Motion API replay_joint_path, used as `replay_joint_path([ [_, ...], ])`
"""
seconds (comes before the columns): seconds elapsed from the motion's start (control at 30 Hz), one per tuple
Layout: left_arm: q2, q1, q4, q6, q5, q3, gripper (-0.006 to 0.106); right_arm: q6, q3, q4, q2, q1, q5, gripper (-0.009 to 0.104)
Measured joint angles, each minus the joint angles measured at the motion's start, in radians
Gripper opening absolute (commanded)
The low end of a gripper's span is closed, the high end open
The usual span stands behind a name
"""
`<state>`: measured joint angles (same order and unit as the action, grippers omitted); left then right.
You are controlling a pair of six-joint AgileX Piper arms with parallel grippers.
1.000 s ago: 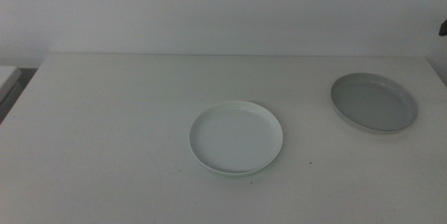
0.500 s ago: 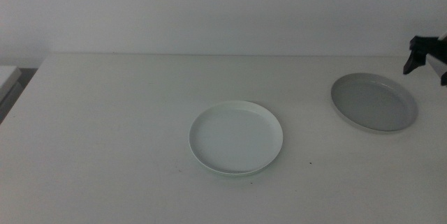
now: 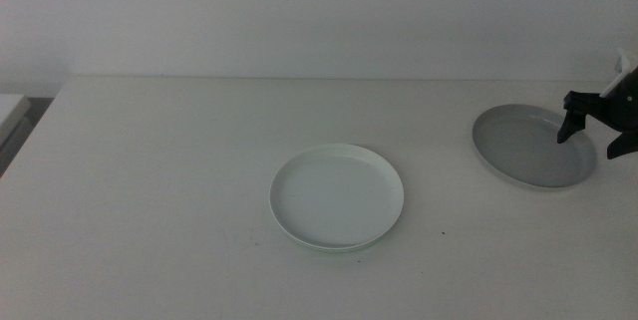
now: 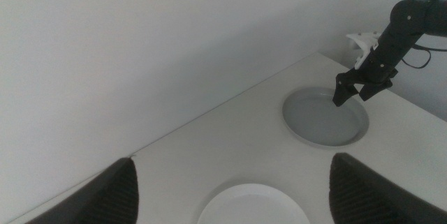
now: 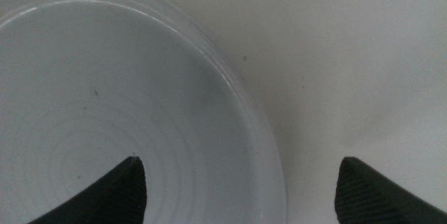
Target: Stack the three bowls on top of each other.
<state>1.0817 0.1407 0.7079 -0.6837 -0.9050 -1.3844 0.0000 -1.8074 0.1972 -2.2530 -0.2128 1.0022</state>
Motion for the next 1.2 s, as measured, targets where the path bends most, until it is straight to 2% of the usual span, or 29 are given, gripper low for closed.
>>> replay_joint_path([
  [0.23,0.000,0.000,0.000,0.000,0.000,0.000,0.094,0.000,0.000,0.002,-0.027,0.000,0.007,0.051],
  [0.43,0.000,0.000,0.000,0.000,0.000,0.000,0.094,0.000,0.000,0.000,-0.030,0.000,0.013,0.016],
  [0.53,0.000,0.000,0.000,0.000,0.000,0.000,0.094,0.000,0.000,-0.014,-0.030,0.000,0.013,0.003],
  [0.73,0.000,0.000,0.000,0.000,0.000,0.000,0.094,-0.005,-0.001,-0.050,-0.030,0.000,0.013,0.000],
  [0.9,0.000,0.000,0.000,0.000,0.000,0.000,0.094,-0.047,-0.001,-0.042,0.001,-0.001,0.013,-0.001],
  [1.0,0.000,0.000,0.000,0.000,0.000,0.000,0.094,-0.099,0.084,0.020,0.116,-0.002,-0.027,-0.002],
  [1.2,0.000,0.000,0.000,0.000,0.000,0.000,0.094,-0.167,0.272,0.190,0.317,0.021,-0.084,-0.002],
])
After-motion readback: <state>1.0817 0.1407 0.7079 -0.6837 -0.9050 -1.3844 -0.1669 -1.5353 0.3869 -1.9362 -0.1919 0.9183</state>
